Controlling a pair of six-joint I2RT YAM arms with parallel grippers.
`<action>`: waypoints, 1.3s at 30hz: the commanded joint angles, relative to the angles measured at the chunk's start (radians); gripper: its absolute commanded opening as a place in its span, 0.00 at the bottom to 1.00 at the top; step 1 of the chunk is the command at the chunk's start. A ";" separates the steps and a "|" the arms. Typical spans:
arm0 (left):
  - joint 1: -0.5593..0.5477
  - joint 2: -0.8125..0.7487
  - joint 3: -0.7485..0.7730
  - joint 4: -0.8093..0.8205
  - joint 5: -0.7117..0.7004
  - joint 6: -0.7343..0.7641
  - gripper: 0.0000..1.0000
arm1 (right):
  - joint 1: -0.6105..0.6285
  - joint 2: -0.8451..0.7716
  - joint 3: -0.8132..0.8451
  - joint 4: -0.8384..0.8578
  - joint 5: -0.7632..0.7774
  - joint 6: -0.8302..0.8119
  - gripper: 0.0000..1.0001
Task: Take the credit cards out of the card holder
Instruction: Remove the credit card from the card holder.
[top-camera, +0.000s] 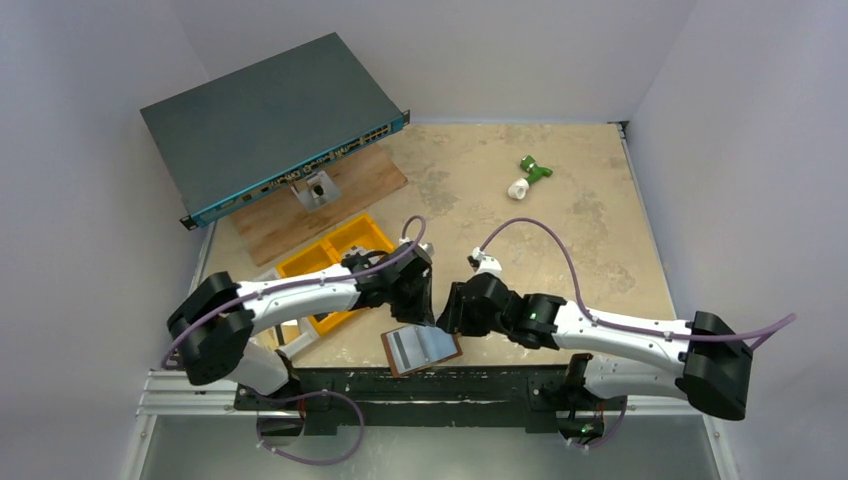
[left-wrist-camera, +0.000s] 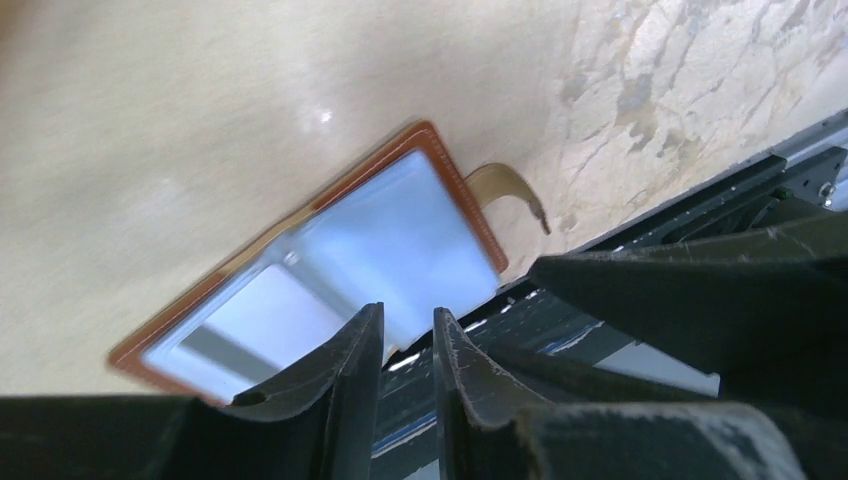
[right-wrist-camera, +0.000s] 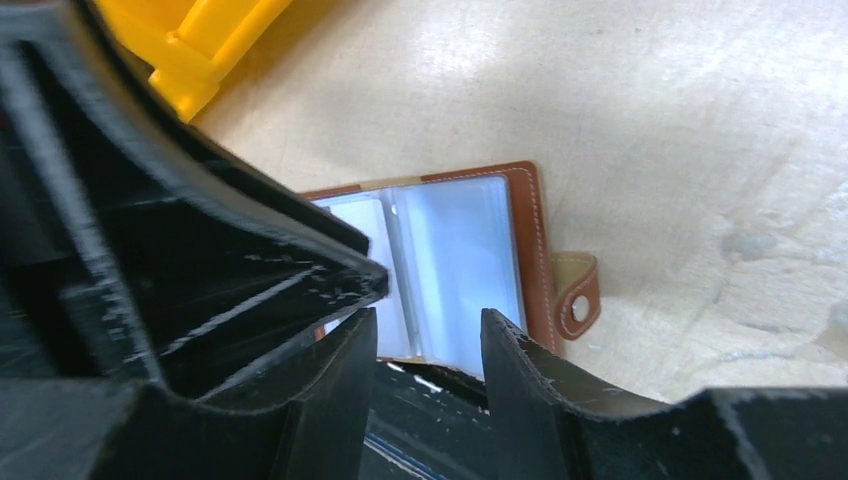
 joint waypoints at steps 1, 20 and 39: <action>0.000 -0.167 -0.042 -0.139 -0.145 -0.034 0.26 | 0.001 0.025 0.027 0.110 -0.051 -0.052 0.44; 0.002 -0.387 -0.303 -0.091 -0.122 -0.125 0.16 | 0.044 0.327 0.066 0.352 -0.203 -0.050 0.41; 0.002 -0.228 -0.310 -0.002 -0.090 -0.122 0.08 | 0.044 0.368 -0.021 0.423 -0.242 -0.011 0.40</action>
